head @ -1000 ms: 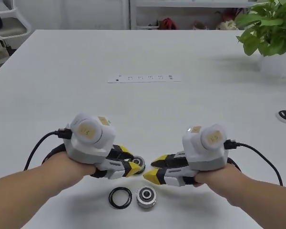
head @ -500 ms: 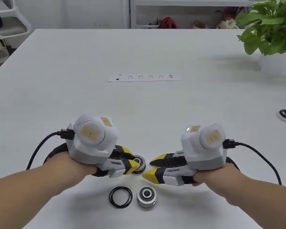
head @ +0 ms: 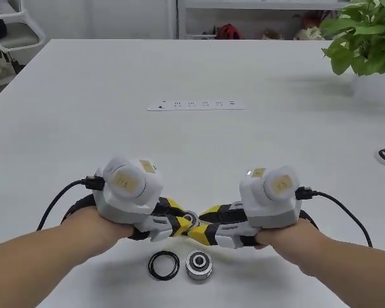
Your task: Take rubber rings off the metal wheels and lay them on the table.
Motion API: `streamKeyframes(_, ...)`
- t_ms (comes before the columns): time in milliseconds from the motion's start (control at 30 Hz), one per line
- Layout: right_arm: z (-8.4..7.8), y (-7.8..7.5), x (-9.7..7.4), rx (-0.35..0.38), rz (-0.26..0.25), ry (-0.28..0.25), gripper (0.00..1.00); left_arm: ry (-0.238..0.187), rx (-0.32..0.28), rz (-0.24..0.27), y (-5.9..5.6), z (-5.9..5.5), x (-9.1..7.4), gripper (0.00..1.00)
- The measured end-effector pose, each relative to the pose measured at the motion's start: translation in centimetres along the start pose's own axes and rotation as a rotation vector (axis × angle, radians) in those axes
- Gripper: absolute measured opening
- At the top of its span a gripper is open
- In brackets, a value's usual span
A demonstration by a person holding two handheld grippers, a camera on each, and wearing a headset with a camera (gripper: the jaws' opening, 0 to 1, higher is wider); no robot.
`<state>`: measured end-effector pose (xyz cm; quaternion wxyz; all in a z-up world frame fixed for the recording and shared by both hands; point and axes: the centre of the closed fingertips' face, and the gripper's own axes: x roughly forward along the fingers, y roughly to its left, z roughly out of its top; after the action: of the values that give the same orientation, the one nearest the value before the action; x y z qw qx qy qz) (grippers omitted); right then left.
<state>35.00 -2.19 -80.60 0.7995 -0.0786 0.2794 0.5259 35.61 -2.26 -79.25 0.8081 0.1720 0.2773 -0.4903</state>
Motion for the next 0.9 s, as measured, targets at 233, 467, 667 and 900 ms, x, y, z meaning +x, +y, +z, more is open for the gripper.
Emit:
streamKeyframes(233,-0.36,-0.03,0.03,-0.029,0.000,0.017,0.19,-0.003,-0.002,0.002,-0.07,-0.02,0.04,0.14)
streamKeyframes(467,-0.56,-0.08,-0.27,-0.036,-0.004,0.020,0.14,-0.011,-0.015,0.007,-0.17,0.02,0.05,0.14)
streamKeyframes(667,-0.75,0.00,-0.45,-0.034,-0.006,0.023,0.11,-0.017,-0.027,0.013,-0.22,-0.01,0.05,0.14)
streamKeyframes(900,-0.87,0.01,-0.58,-0.033,-0.004,0.025,0.06,-0.017,-0.035,0.020,-0.28,-0.02,0.03,0.14)
